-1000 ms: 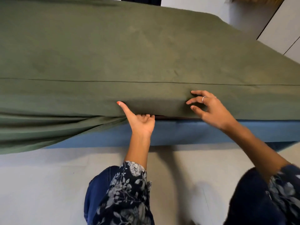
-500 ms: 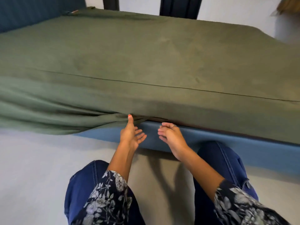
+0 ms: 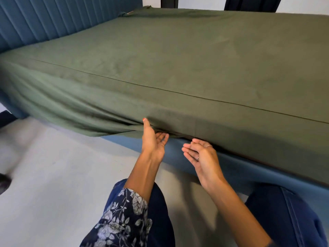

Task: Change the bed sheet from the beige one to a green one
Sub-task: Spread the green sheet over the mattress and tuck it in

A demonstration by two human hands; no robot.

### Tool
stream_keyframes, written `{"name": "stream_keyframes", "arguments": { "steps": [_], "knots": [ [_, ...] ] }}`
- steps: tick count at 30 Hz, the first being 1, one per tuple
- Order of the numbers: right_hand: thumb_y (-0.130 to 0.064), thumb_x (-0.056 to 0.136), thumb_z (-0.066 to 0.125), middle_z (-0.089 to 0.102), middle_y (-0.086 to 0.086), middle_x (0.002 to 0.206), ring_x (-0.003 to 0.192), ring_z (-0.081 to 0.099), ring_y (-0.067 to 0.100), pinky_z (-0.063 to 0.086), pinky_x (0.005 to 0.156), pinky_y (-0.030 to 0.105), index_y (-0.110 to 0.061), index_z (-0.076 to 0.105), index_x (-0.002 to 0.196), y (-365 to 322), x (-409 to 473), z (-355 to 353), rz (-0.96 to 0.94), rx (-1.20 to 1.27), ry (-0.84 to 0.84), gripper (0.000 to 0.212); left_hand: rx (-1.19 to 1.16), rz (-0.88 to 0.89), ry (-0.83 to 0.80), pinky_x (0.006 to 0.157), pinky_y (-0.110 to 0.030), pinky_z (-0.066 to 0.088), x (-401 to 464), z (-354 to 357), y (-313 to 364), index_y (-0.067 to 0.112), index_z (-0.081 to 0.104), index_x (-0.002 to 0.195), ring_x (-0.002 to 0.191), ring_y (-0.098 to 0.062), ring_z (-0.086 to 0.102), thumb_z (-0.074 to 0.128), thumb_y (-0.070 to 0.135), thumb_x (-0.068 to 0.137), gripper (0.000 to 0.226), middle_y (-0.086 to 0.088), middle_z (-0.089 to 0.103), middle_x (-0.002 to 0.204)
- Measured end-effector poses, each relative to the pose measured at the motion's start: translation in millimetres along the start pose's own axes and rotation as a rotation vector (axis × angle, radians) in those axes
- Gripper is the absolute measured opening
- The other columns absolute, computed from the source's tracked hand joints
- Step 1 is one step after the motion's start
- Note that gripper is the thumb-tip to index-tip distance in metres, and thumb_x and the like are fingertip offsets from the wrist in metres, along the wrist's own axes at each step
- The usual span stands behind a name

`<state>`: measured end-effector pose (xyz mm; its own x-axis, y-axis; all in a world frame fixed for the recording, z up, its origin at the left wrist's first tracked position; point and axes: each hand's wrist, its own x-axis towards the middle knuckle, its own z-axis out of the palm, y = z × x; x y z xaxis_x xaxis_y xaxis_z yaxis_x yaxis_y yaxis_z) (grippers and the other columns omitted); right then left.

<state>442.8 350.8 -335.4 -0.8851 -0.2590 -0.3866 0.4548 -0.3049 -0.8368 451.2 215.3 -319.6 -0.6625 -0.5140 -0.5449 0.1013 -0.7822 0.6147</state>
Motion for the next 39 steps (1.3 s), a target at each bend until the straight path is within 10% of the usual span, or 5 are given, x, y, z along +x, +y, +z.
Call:
{"name": "stream_keyframes", "arguments": {
  "steps": [15,19,23,34,39],
  "knots": [
    [-0.002,0.097,0.046,0.070,0.015,0.088,0.081,0.068,0.020,0.053,0.078,0.027,-0.005,0.061,0.097,6,-13,5,-0.099,-0.267,-0.143,0.015,-0.061,0.007,-0.229,0.103,-0.039,0.044,31,16,20,0.017,0.047,0.138,0.119,-0.022,0.057,0.036,0.082,0.076,0.090,-0.005,0.056,0.135],
    [0.001,0.095,0.047,0.068,0.013,0.079,0.072,0.065,0.017,0.051,0.065,0.018,-0.004,0.063,0.088,18,-18,9,-0.128,-0.407,-0.210,0.018,0.458,0.084,0.023,0.060,-0.027,0.058,27,-11,31,0.003,0.058,0.108,0.081,-0.024,0.072,0.040,0.078,0.079,0.083,-0.019,0.070,0.101],
    [0.000,0.095,0.048,0.069,0.006,0.076,0.070,0.065,0.012,0.049,0.068,0.016,-0.006,0.064,0.088,13,-21,19,-0.279,-0.638,-0.360,0.019,0.342,0.290,0.272,0.047,-0.022,0.051,30,-34,22,-0.001,0.063,0.080,0.053,-0.016,0.063,0.061,0.059,0.083,0.061,-0.012,0.067,0.069],
    [-0.006,0.094,0.051,0.069,0.004,0.082,0.075,0.066,0.014,0.051,0.077,0.030,-0.017,0.066,0.089,-48,-10,61,-0.626,-0.841,-0.505,0.019,-0.088,0.144,0.195,0.082,-0.031,0.049,59,-34,61,0.005,0.035,0.142,0.109,-0.031,0.054,0.041,0.047,0.098,0.061,-0.016,0.043,0.140],
    [-0.006,0.095,0.049,0.069,0.005,0.082,0.075,0.066,0.015,0.051,0.079,0.036,-0.015,0.066,0.091,-53,-3,62,-0.624,-0.847,-0.519,0.019,-0.134,0.143,0.123,0.086,-0.034,0.046,61,-29,75,0.007,0.028,0.146,0.099,-0.026,0.048,0.045,0.061,0.091,0.079,-0.014,0.043,0.121]
  ]
}}
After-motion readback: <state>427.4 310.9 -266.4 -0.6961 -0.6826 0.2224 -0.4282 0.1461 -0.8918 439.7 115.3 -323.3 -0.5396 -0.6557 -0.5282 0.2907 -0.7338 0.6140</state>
